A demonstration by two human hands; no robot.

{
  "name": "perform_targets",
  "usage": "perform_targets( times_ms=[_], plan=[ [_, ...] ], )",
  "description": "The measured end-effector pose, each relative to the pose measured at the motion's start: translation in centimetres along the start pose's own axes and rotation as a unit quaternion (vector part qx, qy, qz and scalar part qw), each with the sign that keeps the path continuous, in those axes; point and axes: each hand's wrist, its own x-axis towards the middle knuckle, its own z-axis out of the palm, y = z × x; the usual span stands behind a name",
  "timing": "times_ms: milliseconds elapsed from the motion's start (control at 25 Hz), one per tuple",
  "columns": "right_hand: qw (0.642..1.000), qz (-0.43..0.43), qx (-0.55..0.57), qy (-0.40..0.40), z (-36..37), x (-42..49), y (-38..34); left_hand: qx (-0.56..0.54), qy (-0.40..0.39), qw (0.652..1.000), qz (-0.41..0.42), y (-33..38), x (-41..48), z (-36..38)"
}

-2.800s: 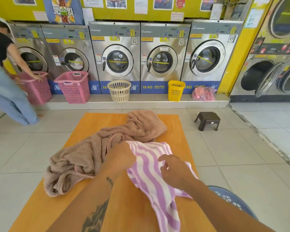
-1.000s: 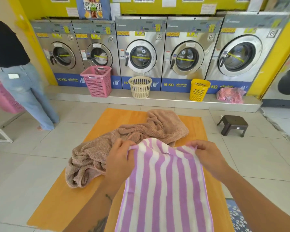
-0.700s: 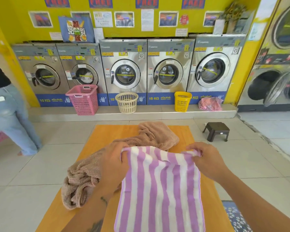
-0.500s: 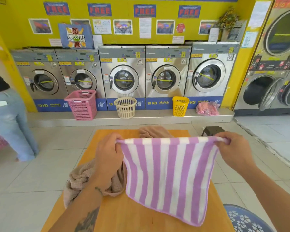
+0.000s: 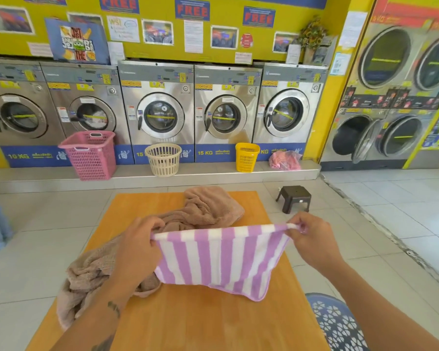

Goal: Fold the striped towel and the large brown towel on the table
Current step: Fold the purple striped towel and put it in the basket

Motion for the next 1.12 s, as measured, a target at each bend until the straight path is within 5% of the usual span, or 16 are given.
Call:
perform_targets(
  times_ms=[200, 560, 760, 960, 1120],
  plan=[
    [0.999, -0.018, 0.015, -0.025, 0.4, -0.5, 1.8, 0.019, -0.080, 0.997, 0.006, 0.6, 0.3, 1.9],
    [0.993, 0.088, 0.063, -0.041, 0.6, 1.3, 5.5, 0.078, -0.126, 0.987, 0.057, 1.8, 1.9, 3.6],
    [0.991, 0.056, 0.118, 0.026, -1.8, 6.7, 2.7, 0.097, -0.013, 0.991, 0.090, 4.6, 8.1, 0.9],
    [0.977, -0.007, 0.195, 0.091, -6.5, 9.6, -1.2, -0.010, 0.112, 0.985, 0.133, 8.0, 10.9, -2.9],
    [0.977, -0.017, 0.199, 0.080, -7.8, 7.2, -0.9, -0.052, 0.115, 0.979, 0.157, 7.7, 7.5, -3.4]
  ],
)
